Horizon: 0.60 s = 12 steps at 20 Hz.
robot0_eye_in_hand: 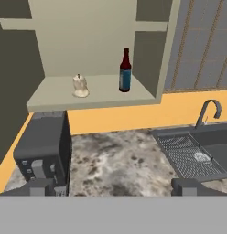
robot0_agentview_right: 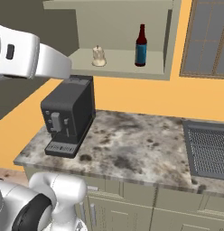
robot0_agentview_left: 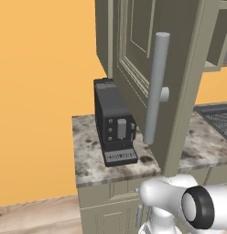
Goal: Get the candle and the beer from the cabinet and move them to the dining counter.
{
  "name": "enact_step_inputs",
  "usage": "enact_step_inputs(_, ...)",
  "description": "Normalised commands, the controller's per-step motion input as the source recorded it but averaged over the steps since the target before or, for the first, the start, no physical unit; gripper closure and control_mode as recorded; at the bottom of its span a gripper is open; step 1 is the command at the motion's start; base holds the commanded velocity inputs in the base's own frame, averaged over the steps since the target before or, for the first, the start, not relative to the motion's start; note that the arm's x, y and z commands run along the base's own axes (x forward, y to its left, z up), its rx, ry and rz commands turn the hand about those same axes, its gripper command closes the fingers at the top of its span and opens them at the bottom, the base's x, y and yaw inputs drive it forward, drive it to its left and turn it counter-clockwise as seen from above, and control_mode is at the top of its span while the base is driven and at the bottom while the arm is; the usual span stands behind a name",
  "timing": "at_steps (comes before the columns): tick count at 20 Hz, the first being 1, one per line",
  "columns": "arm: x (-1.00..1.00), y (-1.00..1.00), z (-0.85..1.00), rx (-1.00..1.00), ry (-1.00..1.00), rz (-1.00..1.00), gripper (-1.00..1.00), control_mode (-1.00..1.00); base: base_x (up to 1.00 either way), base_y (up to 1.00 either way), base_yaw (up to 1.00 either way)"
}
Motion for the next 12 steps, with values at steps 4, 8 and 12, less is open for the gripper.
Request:
enact_step_inputs(4,0.36,0.17,-0.11,0.00,-0.06,0.00,-1.00,-1.00,0.00,0.00,0.00)
enact_step_inputs(8,0.37,0.21,-0.04,0.00,-0.07,0.00,-1.00,-1.00,0.00,0.00,0.00)
enact_step_inputs(12,0.37,0.05,0.00,0.00,-0.07,0.00,-1.00,-1.00,0.00,0.00,0.00)
